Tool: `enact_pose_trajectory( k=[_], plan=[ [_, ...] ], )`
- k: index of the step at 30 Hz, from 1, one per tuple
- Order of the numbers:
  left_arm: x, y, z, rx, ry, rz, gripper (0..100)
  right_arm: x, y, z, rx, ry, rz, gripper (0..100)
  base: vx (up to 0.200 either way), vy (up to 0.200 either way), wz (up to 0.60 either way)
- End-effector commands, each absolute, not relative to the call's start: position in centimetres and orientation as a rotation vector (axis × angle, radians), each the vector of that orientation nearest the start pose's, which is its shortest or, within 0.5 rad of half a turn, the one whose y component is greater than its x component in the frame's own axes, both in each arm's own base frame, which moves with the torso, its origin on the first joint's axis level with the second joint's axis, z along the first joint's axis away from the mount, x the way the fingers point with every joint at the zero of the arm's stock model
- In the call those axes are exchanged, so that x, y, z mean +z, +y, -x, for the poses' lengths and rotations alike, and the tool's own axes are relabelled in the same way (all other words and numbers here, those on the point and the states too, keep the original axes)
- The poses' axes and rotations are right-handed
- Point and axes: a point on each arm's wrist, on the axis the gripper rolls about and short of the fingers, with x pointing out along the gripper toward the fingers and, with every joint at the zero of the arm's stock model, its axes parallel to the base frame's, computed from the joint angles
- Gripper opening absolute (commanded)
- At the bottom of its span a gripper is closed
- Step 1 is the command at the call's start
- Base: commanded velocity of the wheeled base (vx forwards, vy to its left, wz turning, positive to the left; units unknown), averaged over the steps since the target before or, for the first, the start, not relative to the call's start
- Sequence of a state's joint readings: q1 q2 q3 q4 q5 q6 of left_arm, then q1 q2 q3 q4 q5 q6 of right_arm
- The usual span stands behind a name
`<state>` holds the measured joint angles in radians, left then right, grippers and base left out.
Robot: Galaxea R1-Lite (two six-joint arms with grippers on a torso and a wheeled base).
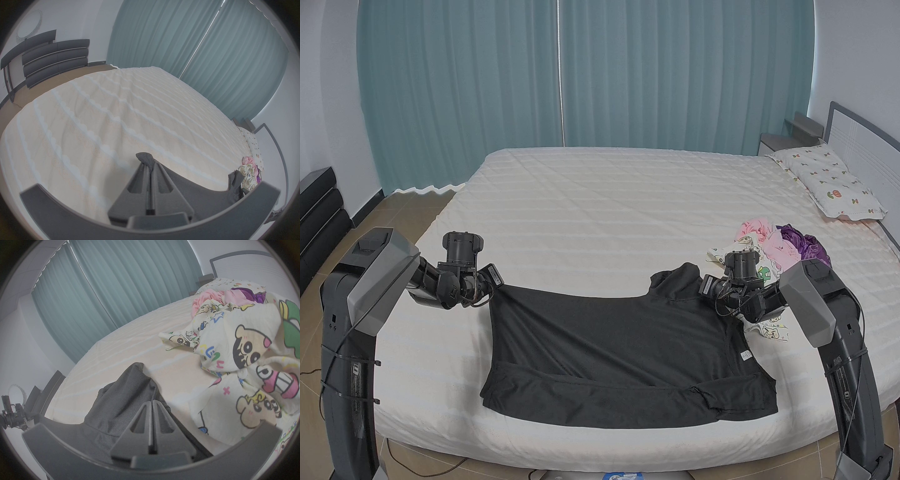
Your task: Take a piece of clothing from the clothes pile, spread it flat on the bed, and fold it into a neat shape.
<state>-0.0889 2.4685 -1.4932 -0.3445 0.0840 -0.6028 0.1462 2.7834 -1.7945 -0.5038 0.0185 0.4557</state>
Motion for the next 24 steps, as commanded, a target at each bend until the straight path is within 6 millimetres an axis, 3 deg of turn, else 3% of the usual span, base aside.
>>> enact_pose_trajectory(
  k=[1, 4, 5, 12, 19, 20, 24],
  plan=[
    [2.5, -4.1, -47.6, 0.184, 0.608, 0.528, 0, -3.8, 7.4, -52.6, 0.045, 0.496, -0.419, 0, 0.000, 0.000, 0.00],
    [2.4, -4.1, -47.6, 0.184, 0.608, 0.528, 0, -3.1, 7.3, -52.4, 0.044, 0.500, -0.415, 0, 0.000, 0.000, 0.00],
    [2.4, -4.1, -47.6, 0.184, 0.608, 0.528, 0, -3.0, 7.4, -52.3, 0.045, 0.501, -0.414, 100, 0.000, 0.000, 0.00],
    [2.1, -4.0, -47.4, 0.188, 0.619, 0.528, 0, -4.4, 8.8, -52.3, 0.070, 0.509, -0.396, 100, 0.000, 0.000, 0.00],
    [2.1, -4.2, -47.4, 0.186, 0.621, 0.527, 0, -5.7, 8.7, -52.5, 0.067, 0.527, -0.391, 100, 0.000, 0.000, 0.00],
    [2.1, -4.3, -47.4, 0.184, 0.621, 0.526, 0, -5.8, 8.7, -52.5, 0.067, 0.527, -0.391, 0, 0.000, 0.000, 0.00],
    [2.1, -4.3, -47.4, 0.184, 0.620, 0.527, 0, -5.7, 8.8, -52.7, 0.069, 0.514, -0.398, 0, 0.000, 0.000, 0.00]
  ],
)
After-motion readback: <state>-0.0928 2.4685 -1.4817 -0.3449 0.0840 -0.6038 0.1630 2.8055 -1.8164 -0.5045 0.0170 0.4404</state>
